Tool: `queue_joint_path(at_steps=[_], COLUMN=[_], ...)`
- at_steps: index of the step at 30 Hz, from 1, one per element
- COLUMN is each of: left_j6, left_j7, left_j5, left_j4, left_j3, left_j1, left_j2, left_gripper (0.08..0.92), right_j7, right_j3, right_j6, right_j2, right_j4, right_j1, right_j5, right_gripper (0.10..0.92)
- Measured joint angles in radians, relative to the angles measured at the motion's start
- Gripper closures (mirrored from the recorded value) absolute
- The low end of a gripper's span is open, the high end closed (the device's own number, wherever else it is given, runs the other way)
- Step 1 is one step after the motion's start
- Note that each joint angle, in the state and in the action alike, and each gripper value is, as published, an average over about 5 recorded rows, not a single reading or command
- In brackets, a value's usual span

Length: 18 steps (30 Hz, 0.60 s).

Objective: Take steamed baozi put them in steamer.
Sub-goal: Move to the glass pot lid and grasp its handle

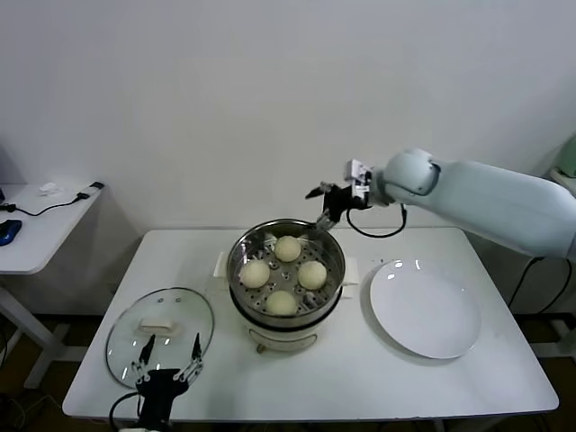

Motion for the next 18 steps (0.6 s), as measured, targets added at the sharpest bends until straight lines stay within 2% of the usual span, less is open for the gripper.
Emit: queue_joint_path(at_steps=[10, 18], left_j6=[0.012, 0.004], left_j7=[-0.017, -0.023], left_j5=[-0.025, -0.019], left_j4=[-0.005, 0.009], left_j3=[-0.031, -0.05], left_j1=[-0.051, -0.095], left_j2=[0.036, 0.083], left_gripper=[0.177, 0.177], right_j7=[0.284, 0.362], right_j3=[0.617, 1.151], right_j6=[0.004, 0.095], right_j2=[-0.188, -0.17], right_j4=[0.145, 0.25], right_j1=[-0.54, -1.072], right_j5=[-0.095, -0.229], right_gripper=[0.203, 0.203])
